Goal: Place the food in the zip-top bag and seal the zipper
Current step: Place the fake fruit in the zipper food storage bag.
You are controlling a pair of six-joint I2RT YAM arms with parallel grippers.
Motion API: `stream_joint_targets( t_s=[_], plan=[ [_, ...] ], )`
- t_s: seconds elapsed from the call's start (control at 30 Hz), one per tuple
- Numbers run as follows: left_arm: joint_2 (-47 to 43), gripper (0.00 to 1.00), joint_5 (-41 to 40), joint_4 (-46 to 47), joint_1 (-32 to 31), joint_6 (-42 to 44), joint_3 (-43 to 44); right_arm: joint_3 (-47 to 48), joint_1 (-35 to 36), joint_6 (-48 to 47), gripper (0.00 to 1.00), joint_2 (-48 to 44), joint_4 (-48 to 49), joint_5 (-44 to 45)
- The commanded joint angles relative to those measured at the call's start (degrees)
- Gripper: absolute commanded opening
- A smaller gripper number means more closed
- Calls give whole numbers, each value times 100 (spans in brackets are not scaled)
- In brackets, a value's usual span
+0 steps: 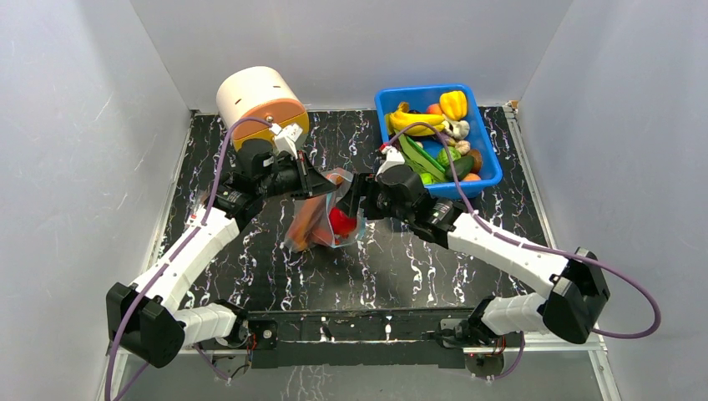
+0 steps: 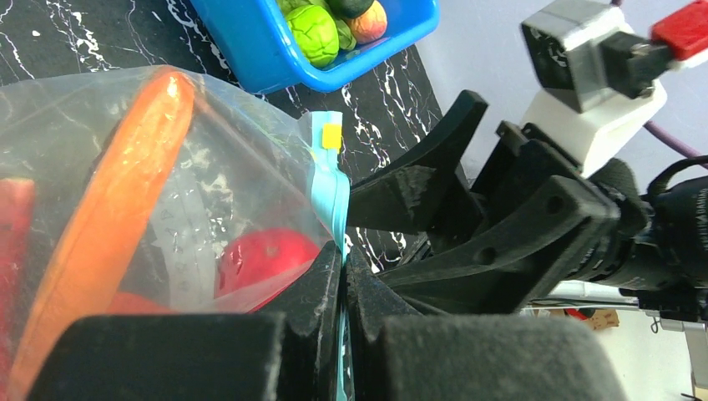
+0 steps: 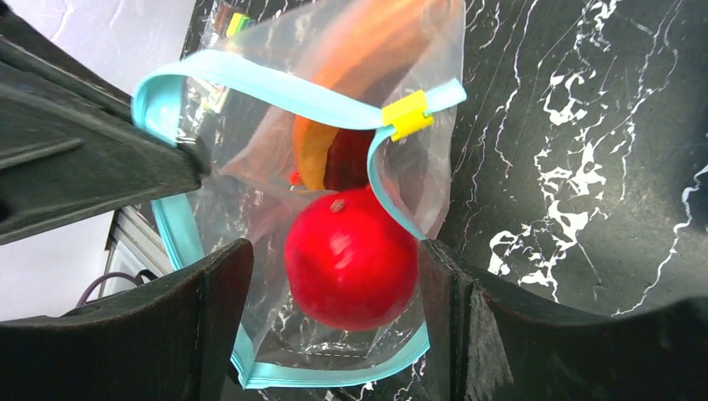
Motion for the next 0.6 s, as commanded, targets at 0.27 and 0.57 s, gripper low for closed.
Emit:
stream_joint_targets(
  t_s=[0.27,0.57],
  plan=[
    [-332,0,7,-59,-12,63,-16,318,10,-657,64,-470,-132,361],
    [-310,0,5,15,-12,34,-54,-264,11,-843,38,-756,139,275]
  ],
)
